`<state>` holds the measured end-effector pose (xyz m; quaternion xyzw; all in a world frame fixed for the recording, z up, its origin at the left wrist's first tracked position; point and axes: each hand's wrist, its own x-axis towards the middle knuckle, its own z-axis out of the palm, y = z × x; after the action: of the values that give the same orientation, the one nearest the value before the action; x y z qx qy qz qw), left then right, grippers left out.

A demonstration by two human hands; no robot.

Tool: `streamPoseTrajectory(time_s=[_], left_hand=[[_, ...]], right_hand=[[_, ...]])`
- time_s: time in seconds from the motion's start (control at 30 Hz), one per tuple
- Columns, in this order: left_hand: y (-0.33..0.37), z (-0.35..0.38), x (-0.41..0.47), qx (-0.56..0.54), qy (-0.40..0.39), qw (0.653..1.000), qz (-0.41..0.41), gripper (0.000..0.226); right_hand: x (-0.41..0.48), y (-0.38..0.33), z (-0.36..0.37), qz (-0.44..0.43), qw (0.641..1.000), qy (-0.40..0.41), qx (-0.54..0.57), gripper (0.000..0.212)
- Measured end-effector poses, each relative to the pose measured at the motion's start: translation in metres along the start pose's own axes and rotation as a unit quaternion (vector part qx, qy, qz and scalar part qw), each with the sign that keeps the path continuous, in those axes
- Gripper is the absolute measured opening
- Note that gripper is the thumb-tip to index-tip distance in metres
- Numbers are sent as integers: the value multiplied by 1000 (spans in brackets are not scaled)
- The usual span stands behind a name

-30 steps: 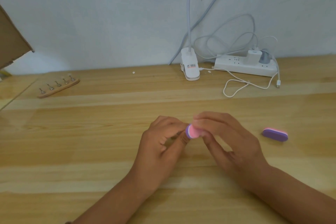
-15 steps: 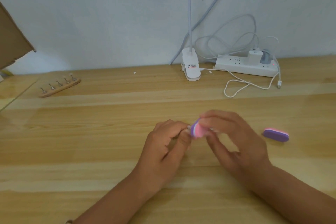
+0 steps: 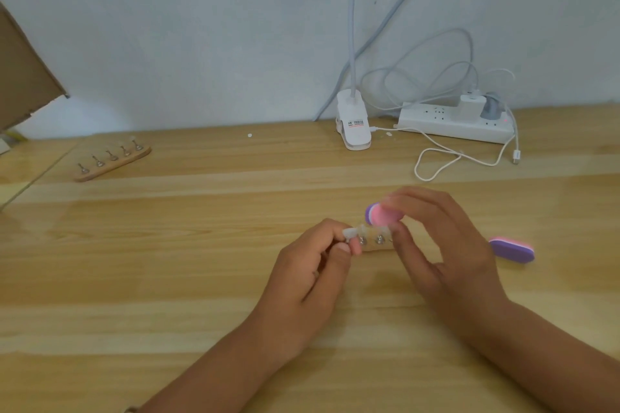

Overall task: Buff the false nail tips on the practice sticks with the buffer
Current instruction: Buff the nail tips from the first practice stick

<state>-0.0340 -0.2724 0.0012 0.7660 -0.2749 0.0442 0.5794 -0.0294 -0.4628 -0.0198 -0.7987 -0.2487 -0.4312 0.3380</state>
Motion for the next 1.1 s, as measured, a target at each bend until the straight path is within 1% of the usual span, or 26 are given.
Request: streamPoseTrajectory(time_s=[0.03,0.1,0.13,0.17,0.23,0.27,0.3,0.37,0.4,0.43,0.57,0.6,0.7,0.73,0.83,0.9,0.97,1.1], left_hand=[[0,0,1,0,0,1000,4,19],[-2,1,2,5,-8,1000,16,17],[-2,2,1,4,-13,1000,17,17],[-4,2,1,-2,-16,1000,12,17],[-6,3,0,-23,-14,1000,-5,18],[-6,3,0,-36,-15,999,-11,18],[-6,3,0,-53,-20,998,-14,19],[-4,3,1,-79,-31,996,-18,25],[-5,3,1,-86,-35,995,-20,26],[-4,2,1,-92,-35,995,-24,24],[-5,2,1,-126,-11,991,-42,17],[-5,2,2,-128,-11,991,-40,17],[-6,2,1,-118,-17,992,-33,24],[-7,1,1,-117,-12,992,-34,21],[-11,1,1,-122,22,992,-38,11],[-11,0,2,-86,40,995,-19,7],[-10,-1,3,-28,51,998,9,10],[-10,-3,4,-12,74,997,15,12]], right_hand=[[0,-2,0,-9,1000,1,6,29],[-3,-8,3,-73,997,-16,0,31],[-3,-9,4,-104,994,-25,-20,31],[-2,-6,4,-111,992,-29,-44,31],[2,1,1,-66,995,-17,-68,33],[3,3,-1,-45,997,-8,-64,35],[3,2,-2,-44,998,-2,-51,36],[0,-5,1,-93,995,-13,-23,33],[-2,-7,3,-123,992,-25,-23,31],[-2,-6,3,-134,990,-33,-30,29],[2,5,0,-49,998,-6,-43,36],[1,3,0,-55,998,-12,-34,36],[-4,-3,3,-104,993,-64,-11,32],[-3,0,3,-91,994,-65,-17,31],[0,3,0,-27,999,-26,-31,25],[-2,-5,2,-42,998,-38,-4,27],[-5,-13,5,-63,996,-59,16,27],[0,-11,4,-12,999,-30,8,26]])
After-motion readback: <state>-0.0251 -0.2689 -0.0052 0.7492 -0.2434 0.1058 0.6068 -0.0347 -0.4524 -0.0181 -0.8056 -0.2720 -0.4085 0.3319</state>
